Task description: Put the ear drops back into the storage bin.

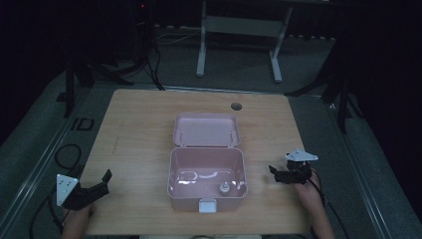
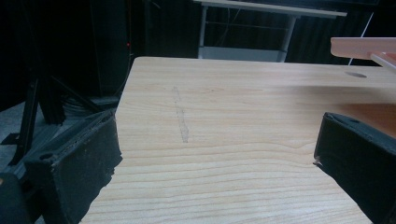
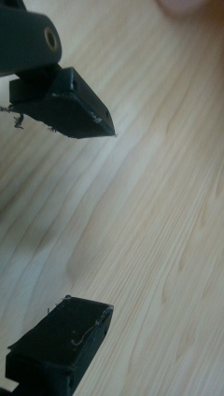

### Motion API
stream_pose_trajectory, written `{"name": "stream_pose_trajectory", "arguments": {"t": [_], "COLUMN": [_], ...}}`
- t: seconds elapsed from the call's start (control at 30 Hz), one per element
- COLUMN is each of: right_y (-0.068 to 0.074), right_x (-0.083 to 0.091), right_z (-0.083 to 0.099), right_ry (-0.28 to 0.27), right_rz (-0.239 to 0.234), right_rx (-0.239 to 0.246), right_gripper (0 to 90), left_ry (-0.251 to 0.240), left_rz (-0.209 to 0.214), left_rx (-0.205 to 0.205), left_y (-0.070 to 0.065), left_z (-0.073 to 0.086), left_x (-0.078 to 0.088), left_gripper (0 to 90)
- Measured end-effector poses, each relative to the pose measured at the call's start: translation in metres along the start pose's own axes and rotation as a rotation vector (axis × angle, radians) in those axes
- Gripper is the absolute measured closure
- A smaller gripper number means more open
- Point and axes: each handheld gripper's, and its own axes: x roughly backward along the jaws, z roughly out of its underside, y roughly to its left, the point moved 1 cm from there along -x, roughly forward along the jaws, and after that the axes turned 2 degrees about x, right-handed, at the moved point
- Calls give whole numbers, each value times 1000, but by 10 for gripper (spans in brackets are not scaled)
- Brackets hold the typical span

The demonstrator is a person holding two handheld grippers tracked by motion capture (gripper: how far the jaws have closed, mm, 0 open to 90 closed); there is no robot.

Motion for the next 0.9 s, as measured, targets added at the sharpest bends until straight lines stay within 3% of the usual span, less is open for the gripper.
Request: {"name": "stream_pose_trajectory", "arguments": {"t": [0.2,0.27,0.37,0.4,0.53,0.67,0.7,0.9], "right_y": [-4,-6,-8,-10,-11,-12,-14,-20], "right_x": [2,2,3,5,8,8,9,12], "right_z": [9,14,16,20,24,26,26,28], "right_ry": [-45,-62,-84,-104,-143,-155,-167,-194], "right_rz": [63,120,152,187,233,250,245,226], "right_rx": [-85,-133,-175,-231,-286,-314,-335,-355], "right_gripper": [119,119,119,119,120,120,120,120], "left_ry": [1,0,1,1,1,0,0,0], "left_rz": [0,-1,-1,-2,0,1,1,2], "left_rx": [0,0,1,2,1,1,1,1], "left_y": [0,0,0,0,0,0,0,0], "left_z": [0,0,0,0,0,0,0,0], "left_x": [0,0,0,0,0,0,0,0], "left_gripper": [4,4,4,4,4,4,4,4]}}
